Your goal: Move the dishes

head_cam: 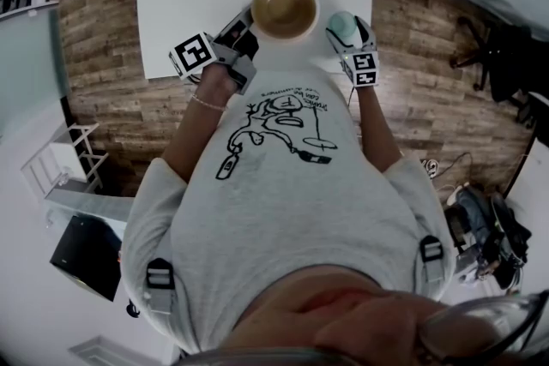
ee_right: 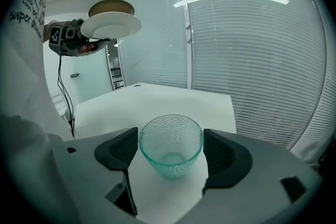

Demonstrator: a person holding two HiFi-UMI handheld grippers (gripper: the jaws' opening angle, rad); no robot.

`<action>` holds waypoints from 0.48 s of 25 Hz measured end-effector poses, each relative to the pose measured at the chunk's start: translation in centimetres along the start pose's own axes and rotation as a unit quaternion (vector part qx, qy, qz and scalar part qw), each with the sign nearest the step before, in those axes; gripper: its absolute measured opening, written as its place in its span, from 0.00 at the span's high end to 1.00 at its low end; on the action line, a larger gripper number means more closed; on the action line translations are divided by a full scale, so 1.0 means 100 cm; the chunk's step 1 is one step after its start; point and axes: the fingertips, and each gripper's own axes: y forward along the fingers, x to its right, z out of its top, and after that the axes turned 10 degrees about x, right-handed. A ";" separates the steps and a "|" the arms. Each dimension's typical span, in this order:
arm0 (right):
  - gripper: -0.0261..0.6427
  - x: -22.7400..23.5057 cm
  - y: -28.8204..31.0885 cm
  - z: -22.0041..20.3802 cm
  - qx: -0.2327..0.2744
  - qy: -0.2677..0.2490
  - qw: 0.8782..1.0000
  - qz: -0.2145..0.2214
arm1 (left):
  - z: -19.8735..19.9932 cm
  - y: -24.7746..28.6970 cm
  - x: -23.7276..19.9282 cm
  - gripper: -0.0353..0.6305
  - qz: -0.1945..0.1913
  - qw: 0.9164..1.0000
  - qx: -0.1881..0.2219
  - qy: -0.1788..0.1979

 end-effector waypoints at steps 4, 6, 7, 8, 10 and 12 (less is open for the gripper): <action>0.39 0.001 -0.003 0.015 0.015 -0.002 1.000 0.000 | -0.001 0.001 0.000 0.92 -0.003 1.000 -0.001 -0.001; 0.39 0.000 -0.007 0.025 0.027 0.002 1.000 0.002 | -0.002 -0.001 0.001 0.92 -0.006 1.000 -0.002 0.001; 0.39 -0.001 -0.010 0.030 0.033 0.004 0.999 0.004 | -0.002 -0.002 0.001 0.92 -0.006 1.000 -0.002 0.002; 0.39 -0.002 -0.011 0.037 0.039 0.004 0.999 0.005 | -0.002 -0.003 0.001 0.92 -0.004 1.000 -0.002 0.003; 0.39 -0.003 -0.015 0.053 0.053 0.001 0.999 0.005 | -0.002 -0.004 0.001 0.92 -0.002 1.000 -0.002 0.003; 0.39 -0.003 -0.018 0.071 0.067 -0.004 0.998 0.007 | -0.002 -0.003 0.002 0.92 -0.004 1.000 -0.001 0.001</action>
